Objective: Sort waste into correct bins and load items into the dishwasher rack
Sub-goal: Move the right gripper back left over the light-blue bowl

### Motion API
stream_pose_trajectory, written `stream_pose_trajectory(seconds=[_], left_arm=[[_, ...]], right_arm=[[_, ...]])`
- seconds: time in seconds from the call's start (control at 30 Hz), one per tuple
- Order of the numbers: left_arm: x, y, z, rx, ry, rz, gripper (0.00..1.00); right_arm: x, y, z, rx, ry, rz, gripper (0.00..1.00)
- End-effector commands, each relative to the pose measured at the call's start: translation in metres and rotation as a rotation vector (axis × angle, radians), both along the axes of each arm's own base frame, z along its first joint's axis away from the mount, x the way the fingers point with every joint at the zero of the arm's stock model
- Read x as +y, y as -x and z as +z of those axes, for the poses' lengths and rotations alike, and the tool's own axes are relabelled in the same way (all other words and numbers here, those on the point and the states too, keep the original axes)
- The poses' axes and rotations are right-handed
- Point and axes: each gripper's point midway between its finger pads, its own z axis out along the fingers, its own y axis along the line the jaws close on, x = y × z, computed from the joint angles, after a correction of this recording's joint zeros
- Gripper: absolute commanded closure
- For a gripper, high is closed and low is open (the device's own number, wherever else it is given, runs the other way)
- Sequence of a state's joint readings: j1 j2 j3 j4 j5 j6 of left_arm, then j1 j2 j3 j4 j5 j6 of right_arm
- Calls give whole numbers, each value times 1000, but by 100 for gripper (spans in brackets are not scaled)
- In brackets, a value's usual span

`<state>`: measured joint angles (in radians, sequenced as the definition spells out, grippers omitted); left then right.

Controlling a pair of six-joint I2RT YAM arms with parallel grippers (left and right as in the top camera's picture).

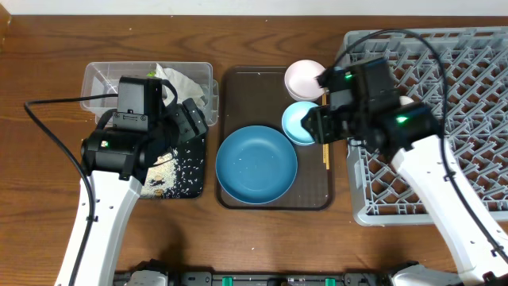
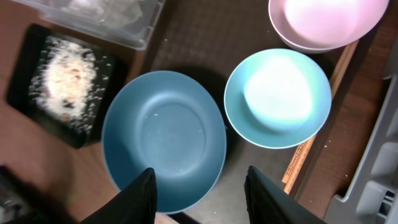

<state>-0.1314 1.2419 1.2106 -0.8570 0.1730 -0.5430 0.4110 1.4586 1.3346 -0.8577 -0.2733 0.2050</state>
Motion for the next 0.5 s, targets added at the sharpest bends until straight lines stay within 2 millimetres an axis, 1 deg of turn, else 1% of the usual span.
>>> stream_pose_trajectory(seconds=[0.0,0.13,0.23,0.3,0.4,0.47], left_arm=[[2,-4,7,-18,-6,3,10],[2,-4,7,-18,-6,3,10],[2,-4,7,-17,-6,3,10],[2,-4,7,-18,-6,3,10],[2,-4,7,-18,-6,3,10],[2,-4,7,-18,-6,3,10]], right_arm=[[-2,-8,-10,-31,101,-98,56],[15,-11,-20,-47,131,-87,56],[24,-16,-35,-34,150,-87,56],[31,-21,-50,-18,161,-76,56],[36,-28,-73,14,183,-73,55],[39,-33,-86,25,191,-73,55]])
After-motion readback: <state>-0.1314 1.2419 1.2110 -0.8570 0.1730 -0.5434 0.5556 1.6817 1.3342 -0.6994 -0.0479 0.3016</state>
